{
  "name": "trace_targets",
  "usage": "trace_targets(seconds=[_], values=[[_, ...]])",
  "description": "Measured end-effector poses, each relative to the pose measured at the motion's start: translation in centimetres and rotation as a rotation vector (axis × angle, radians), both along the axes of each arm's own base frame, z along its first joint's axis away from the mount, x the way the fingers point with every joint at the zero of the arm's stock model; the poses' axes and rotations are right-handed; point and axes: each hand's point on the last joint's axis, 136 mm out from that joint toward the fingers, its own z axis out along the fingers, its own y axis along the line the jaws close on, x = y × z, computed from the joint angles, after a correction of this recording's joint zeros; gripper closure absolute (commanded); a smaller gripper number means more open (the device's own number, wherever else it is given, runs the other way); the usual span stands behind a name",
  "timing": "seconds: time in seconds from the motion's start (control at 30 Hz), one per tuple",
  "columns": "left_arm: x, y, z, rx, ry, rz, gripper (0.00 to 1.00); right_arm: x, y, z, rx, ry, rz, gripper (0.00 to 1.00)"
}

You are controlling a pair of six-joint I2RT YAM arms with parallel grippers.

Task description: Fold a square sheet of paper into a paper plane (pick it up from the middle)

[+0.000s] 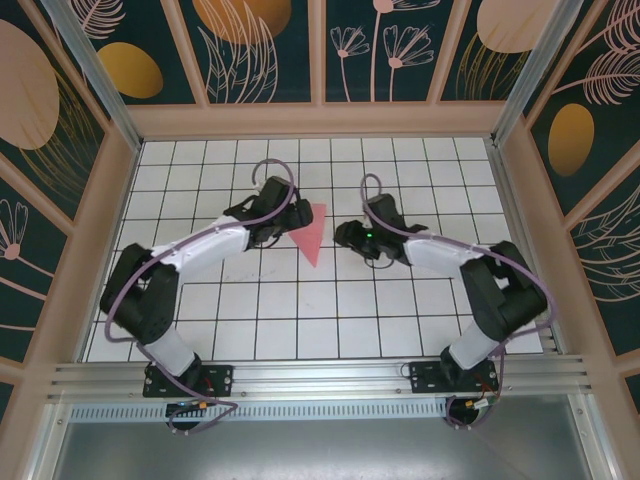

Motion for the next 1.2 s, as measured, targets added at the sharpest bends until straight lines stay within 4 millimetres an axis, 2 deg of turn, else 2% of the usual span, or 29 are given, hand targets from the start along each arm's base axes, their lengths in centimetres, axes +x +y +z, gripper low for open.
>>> trace_targets(seconds=[0.1, 0.2, 0.3, 0.4, 0.5, 0.63, 0.77, 0.97, 1.07, 1.2], values=[[-0.7, 1.8, 0.9, -0.002, -0.030, 0.045, 0.03, 0.0, 4.0, 0.0, 0.016, 0.006, 0.080, 0.54], [-1.4, 3.6, 0.8, 0.007, -0.043, 0.088, 0.02, 0.6, 7.2, -0.4, 0.028, 0.019, 0.134, 0.55], [-2.3, 5.6, 0.1, 0.026, -0.035, 0.132, 0.02, 1.5, 8.7, -1.5, 0.016, 0.049, 0.148, 0.57], [-2.7, 6.8, -0.5, 0.040, -0.030, 0.163, 0.02, 1.9, 9.0, -3.1, -0.020, 0.098, 0.150, 0.58], [-2.8, 7.2, -0.7, 0.044, -0.026, 0.174, 0.01, 1.7, 8.7, -4.8, -0.069, 0.151, 0.164, 0.59], [-2.8, 7.2, -0.8, 0.041, -0.024, 0.176, 0.01, 1.6, 8.2, -4.9, -0.107, 0.150, 0.219, 0.59], [-2.9, 7.1, -0.8, 0.038, -0.022, 0.173, 0.02, 0.7, 7.4, -5.3, -0.153, 0.097, 0.352, 0.57], [-3.0, 6.7, -1.0, 0.025, -0.008, 0.156, 0.01, -1.5, 3.9, -5.4, -0.304, 0.040, 0.493, 0.63], [-3.1, 6.6, -1.2, 0.021, -0.002, 0.150, 0.02, -1.2, 2.0, -5.3, -0.376, 0.033, 0.485, 0.63], [-3.1, 6.5, -1.2, 0.019, 0.000, 0.148, 0.02, -0.2, 1.6, -3.9, -0.367, 0.012, 0.430, 0.60]])
